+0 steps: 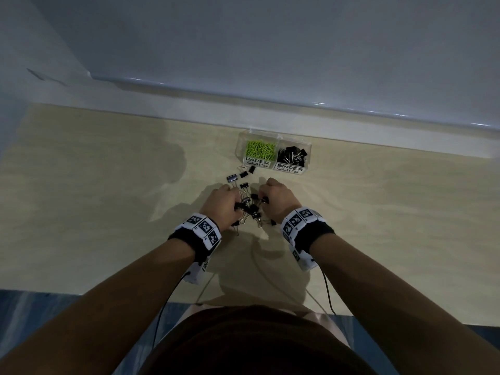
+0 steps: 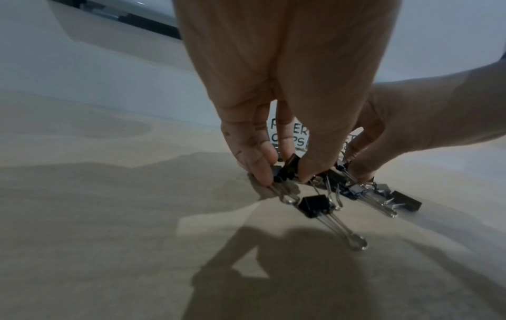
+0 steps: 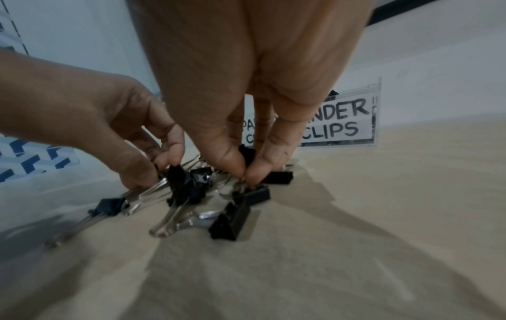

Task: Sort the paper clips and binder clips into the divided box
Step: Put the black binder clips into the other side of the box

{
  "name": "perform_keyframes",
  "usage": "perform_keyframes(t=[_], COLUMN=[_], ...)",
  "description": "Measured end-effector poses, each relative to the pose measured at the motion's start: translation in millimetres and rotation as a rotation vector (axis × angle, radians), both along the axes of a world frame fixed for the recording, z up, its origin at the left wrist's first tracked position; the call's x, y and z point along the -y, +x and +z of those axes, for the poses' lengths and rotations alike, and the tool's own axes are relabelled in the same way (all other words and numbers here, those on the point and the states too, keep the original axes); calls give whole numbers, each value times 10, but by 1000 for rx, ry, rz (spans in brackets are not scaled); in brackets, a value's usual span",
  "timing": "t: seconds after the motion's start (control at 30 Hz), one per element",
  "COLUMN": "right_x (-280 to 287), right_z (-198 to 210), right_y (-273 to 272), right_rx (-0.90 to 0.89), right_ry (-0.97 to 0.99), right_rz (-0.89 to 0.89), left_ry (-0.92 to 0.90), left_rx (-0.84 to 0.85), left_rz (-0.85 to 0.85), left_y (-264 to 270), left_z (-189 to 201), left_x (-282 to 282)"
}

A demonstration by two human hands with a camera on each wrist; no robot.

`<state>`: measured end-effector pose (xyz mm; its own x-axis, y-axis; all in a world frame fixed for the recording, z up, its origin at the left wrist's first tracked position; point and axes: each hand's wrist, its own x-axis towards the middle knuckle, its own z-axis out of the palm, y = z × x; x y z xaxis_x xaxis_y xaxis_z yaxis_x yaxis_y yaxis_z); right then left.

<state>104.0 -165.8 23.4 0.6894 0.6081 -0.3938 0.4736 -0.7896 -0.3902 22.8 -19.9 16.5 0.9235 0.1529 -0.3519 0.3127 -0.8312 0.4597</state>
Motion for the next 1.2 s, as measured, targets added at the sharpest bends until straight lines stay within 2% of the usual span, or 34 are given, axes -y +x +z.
perform_keyframes(t=[0.13, 0.3, 0.47, 0.6, 0.8, 0.93, 1.0, 1.07, 1.2], right_x=[42, 237, 407, 411, 344, 481, 547, 567, 473], right_z=[12, 24, 265, 452, 388, 338, 279, 189, 4], right_y=[30, 56, 334, 737, 926, 741, 529, 269, -64], right_rx=[-28, -57, 23, 162, 222, 280, 297, 227, 67], right_ry=[18, 182, 409, 473, 290, 382, 377, 299, 141], right_rz=[-41, -192, -383, -480, -397, -427, -392, -317, -290], left_ry=[-26, -94, -178, -279, -255, -220, -252, -266, -160], left_rx=[30, 25, 6, 32, 250, 234, 217, 211, 59], left_rz=[-6, -23, -72, -73, -8, -46, -59, -88, -272], left_y=[24, 52, 136, 394, 1149, 1393, 1348, 1173, 635], left_z=[-7, -55, 24, 225, 542, 603, 586, 535, 321], left_x=[-6, -20, -34, 61, 334, 420, 411, 352, 151])
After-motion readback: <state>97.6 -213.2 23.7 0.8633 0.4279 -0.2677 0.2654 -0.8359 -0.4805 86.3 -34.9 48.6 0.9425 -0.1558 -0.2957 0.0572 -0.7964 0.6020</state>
